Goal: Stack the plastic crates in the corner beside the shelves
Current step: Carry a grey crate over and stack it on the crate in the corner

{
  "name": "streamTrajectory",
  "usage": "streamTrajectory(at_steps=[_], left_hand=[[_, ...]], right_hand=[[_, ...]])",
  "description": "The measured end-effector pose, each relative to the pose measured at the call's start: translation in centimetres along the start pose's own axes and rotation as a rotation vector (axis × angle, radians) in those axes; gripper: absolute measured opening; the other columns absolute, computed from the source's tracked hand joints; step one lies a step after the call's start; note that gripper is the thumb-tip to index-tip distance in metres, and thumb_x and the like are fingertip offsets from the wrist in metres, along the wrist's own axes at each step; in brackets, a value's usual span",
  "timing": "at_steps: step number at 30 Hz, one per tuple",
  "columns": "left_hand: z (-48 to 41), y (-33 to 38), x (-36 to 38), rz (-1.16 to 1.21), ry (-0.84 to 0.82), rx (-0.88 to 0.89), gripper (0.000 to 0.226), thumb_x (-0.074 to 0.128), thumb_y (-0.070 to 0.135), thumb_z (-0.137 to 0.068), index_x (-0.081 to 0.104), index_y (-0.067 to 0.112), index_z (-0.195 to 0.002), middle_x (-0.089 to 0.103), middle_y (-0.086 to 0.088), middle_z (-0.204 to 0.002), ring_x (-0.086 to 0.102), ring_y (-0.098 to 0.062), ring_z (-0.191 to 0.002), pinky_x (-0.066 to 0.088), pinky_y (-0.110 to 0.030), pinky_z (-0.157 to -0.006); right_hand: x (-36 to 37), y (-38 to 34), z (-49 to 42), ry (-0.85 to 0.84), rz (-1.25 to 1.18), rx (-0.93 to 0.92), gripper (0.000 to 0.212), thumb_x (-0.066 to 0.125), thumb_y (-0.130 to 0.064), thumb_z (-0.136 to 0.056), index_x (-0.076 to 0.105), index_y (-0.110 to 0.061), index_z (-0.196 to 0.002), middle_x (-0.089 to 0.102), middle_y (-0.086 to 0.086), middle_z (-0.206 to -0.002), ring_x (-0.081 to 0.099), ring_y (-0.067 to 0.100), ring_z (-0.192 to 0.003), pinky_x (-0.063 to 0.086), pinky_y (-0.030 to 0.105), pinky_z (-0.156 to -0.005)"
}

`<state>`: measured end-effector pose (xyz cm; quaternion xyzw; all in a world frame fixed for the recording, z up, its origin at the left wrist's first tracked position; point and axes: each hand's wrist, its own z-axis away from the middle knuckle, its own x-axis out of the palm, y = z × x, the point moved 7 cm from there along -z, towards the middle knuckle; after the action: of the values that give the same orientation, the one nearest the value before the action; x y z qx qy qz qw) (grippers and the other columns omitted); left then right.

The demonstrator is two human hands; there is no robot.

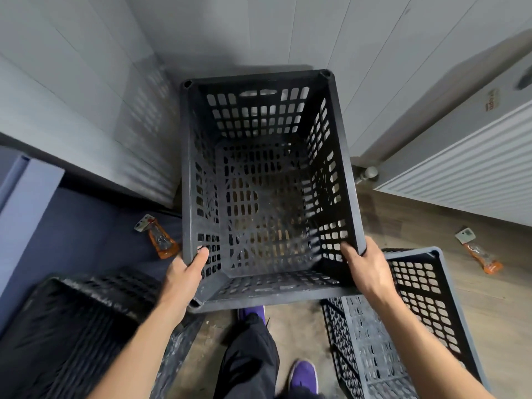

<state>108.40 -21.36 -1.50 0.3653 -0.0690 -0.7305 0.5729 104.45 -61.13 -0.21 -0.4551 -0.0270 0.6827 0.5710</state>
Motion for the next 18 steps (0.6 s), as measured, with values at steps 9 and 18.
streamTrajectory(at_steps=[9, 18], left_hand=[[8.7, -6.8, 1.9, 0.379, 0.016, 0.028, 0.100, 0.062, 0.070, -0.075, 0.022, 0.027, -0.156, 0.042, 0.010, -0.142, 0.055, -0.014, -0.108, 0.038, -0.041, -0.110], [10.9, -12.7, 8.8, 0.185, -0.166, 0.108, 0.065, 0.060, 0.018, -0.099, 0.028, 0.027, -0.155, 0.044, -0.013, -0.149, 0.051, -0.026, -0.128, 0.048, -0.042, -0.100]], right_hand=[[-0.3, 3.2, 5.6, -0.083, -0.234, -0.127, 0.056, 0.047, -0.072, -0.091, 0.057, -0.032, -0.128, 0.065, -0.016, -0.108, 0.061, 0.005, -0.100, 0.047, 0.038, -0.089], [4.3, 14.2, 8.0, -0.222, -0.113, -0.088, 0.056, 0.064, -0.014, -0.096, 0.045, -0.027, -0.147, 0.060, 0.003, -0.141, 0.060, 0.018, -0.122, 0.044, 0.042, -0.110]])
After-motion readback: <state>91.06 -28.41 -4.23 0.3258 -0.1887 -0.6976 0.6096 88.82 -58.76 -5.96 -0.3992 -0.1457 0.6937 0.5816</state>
